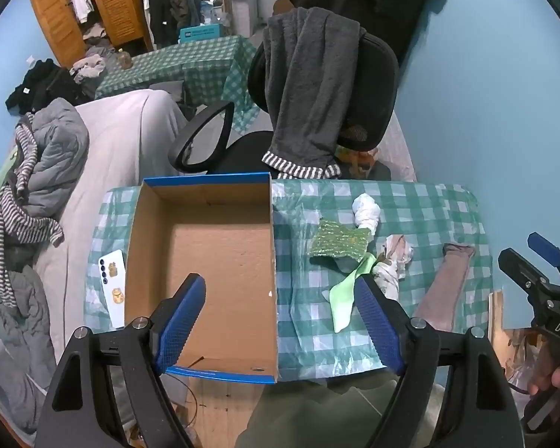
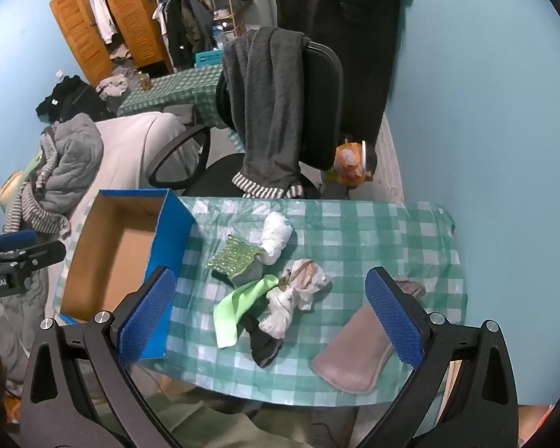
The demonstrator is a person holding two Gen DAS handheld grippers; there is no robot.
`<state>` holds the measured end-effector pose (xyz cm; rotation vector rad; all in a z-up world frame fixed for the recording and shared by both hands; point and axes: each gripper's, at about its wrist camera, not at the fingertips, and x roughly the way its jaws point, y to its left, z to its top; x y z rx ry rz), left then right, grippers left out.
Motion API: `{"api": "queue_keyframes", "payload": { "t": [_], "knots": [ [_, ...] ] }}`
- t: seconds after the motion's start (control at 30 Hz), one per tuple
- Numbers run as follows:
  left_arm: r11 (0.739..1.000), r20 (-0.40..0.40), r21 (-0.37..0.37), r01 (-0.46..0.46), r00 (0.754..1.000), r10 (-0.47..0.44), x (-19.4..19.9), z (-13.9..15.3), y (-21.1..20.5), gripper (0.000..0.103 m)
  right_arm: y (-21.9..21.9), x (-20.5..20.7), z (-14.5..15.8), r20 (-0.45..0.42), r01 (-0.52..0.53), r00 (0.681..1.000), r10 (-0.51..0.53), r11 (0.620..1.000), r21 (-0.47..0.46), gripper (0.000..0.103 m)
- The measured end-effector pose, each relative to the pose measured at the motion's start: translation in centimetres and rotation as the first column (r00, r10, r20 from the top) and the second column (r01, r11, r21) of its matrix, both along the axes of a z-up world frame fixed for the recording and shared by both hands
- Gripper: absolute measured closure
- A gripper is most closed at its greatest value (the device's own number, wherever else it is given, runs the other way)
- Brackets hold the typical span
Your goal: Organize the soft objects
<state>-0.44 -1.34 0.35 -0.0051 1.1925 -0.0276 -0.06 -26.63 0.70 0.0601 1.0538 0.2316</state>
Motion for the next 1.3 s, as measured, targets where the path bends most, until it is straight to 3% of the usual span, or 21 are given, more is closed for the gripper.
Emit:
{"api": "queue_keyframes", "payload": {
  "t": [0.6,1.3],
  "knots": [
    [0.999,-0.034,0.002,0.054,0.998,-0.054,0.9,-1.2,-2.1,0.020,-1.0,-0.4,0.0,-0.003,0.009,1.000,-0.009,1.000,0.007,0.002],
    [0.998,-0.031,0.007,0.054,0.998,-0.054,1.3,-1.2,-2.5,0.020,-1.6,-0.1,0.0,-0.008,0.006,1.000,-0.006,1.000,0.017,0.002]
  ]
}}
